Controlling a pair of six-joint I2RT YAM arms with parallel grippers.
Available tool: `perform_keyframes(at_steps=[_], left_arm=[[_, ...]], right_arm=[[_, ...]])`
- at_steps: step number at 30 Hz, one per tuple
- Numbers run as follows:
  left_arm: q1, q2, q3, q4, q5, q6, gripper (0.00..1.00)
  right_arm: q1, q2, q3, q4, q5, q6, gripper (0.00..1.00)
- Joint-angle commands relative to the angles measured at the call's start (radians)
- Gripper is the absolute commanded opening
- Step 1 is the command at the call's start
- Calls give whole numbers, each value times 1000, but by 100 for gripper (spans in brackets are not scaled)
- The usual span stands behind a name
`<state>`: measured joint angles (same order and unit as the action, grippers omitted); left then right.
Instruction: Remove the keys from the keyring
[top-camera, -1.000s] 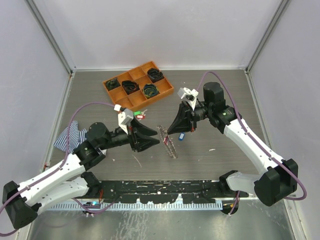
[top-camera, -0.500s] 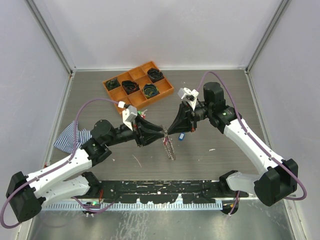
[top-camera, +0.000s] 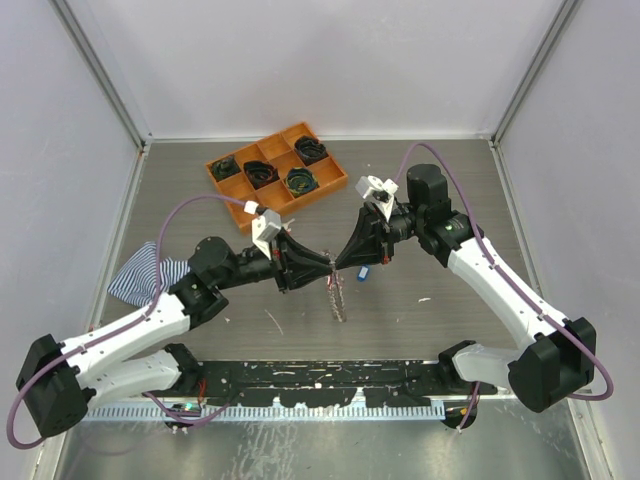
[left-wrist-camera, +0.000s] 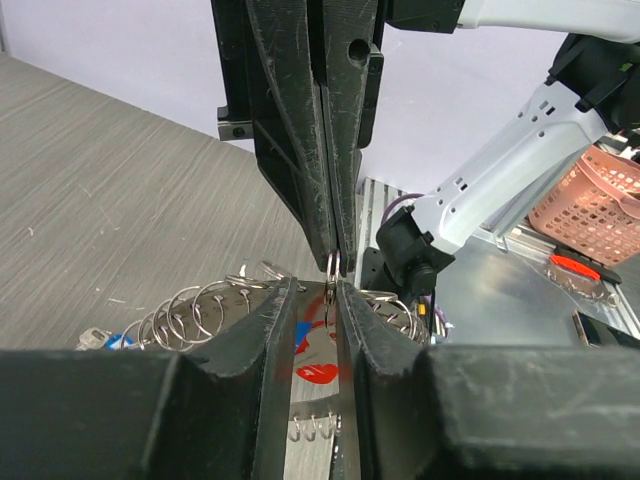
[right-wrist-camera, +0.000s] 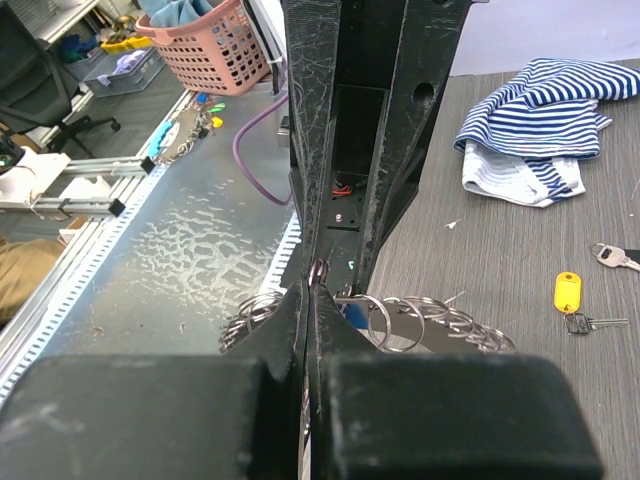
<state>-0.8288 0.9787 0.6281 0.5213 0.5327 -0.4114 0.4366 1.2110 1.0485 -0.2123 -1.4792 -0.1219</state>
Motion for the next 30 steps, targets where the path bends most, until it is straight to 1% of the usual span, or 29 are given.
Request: perform_keyframes(at_steps=[1, 3, 5, 7, 8, 10, 14, 15, 18, 19, 20, 21, 24, 26, 28, 29, 30], left_arm=[[4, 8, 50, 79, 33, -17, 22], [5, 11, 54, 80, 39, -21, 21], [5, 13, 57, 80, 46, -22, 17], [4, 17, 62, 79, 59, -24, 4], [5, 17, 64, 75, 64, -25, 1], [5, 12, 75, 35, 72, -22, 0], [4, -20, 131, -152, 72, 43, 0], [4, -26, 152, -208, 73, 57, 0], [5, -22, 228, -388, 77, 99, 0], [6, -16, 262, -451, 83, 112, 0], [6, -8, 295, -519, 89, 126, 0], [6, 1, 328, -589, 99, 141, 0], [8, 29, 434, -790, 114, 192, 0], [13, 53, 499, -916, 132, 222, 0], [20, 87, 579, -1042, 153, 252, 0], [23, 109, 617, -1129, 163, 270, 0], [25, 132, 659, -1195, 172, 285, 0]], right_arm=[[4, -4, 14, 24, -34, -4, 1], [4, -3, 13, 23, -33, -5, 1], [4, -3, 13, 24, -34, -4, 1], [4, -4, 13, 23, -32, -6, 1], [4, -3, 11, 24, -30, -6, 1], [4, -4, 11, 22, -25, -5, 1], [4, -7, 11, 10, -3, -10, 1], [4, -9, 12, 3, 4, -14, 3], [4, -11, 25, -28, 18, -31, 11], [4, -11, 32, -48, 31, -43, 17], [3, -11, 44, -77, 48, -68, 28], [3, -12, 58, -117, 63, -104, 35], [-3, -13, 111, -234, 110, -205, 51], [-10, -9, 157, -336, 150, -309, 60], [-13, -6, 196, -416, 176, -389, 68], [-12, -5, 206, -439, 180, -411, 71], [-13, -3, 211, -448, 176, -416, 72]])
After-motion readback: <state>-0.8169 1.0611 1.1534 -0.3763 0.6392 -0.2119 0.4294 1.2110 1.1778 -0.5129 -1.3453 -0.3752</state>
